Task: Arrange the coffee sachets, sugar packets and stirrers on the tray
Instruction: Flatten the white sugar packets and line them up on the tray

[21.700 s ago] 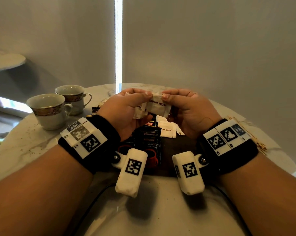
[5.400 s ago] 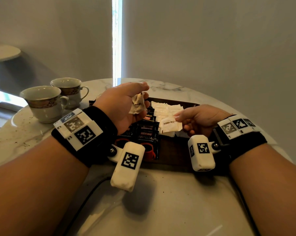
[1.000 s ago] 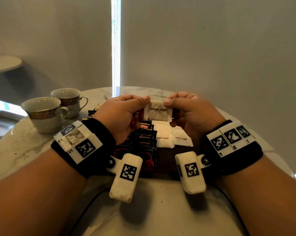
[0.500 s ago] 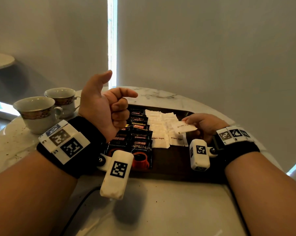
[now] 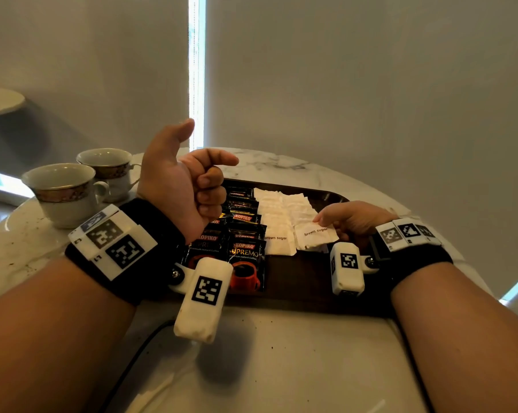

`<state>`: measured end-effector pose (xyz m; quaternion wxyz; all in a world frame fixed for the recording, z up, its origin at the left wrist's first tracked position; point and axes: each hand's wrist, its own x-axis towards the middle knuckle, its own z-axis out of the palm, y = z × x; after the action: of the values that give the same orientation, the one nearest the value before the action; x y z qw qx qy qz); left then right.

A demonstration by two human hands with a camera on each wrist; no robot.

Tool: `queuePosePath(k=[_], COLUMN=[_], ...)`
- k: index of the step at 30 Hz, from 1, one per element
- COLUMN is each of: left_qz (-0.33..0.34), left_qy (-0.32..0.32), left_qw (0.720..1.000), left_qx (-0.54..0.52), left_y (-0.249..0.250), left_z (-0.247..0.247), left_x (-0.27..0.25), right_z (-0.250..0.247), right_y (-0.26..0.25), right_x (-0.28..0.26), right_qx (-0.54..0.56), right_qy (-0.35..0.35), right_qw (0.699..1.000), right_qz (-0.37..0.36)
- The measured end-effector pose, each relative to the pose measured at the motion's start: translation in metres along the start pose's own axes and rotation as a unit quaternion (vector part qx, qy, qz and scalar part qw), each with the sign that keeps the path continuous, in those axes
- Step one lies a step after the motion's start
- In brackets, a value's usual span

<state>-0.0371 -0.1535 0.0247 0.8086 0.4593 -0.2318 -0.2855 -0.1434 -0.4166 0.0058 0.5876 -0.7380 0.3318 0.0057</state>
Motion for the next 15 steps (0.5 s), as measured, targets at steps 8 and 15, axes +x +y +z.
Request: queuePosePath(k=[8, 15], left_qz=[-0.001, -0.005], left_qy=[0.005, 0.009], left_qw=[1.000, 1.000], left_qx=[0.004, 0.004], left_y=[-0.0026, -0.0018], left_z=[-0.0001, 0.0012], left_x=[0.0009, 0.0003], right_z=[0.0001, 0.0001], right_y=[-0.0010, 0.0000], right_x=[-0.0013, 0.0035], right_qx=[-0.061, -0.106], right_qy=[-0.005, 0.017], right_qw=[0.998, 0.994], right_qz=[-0.011, -0.006])
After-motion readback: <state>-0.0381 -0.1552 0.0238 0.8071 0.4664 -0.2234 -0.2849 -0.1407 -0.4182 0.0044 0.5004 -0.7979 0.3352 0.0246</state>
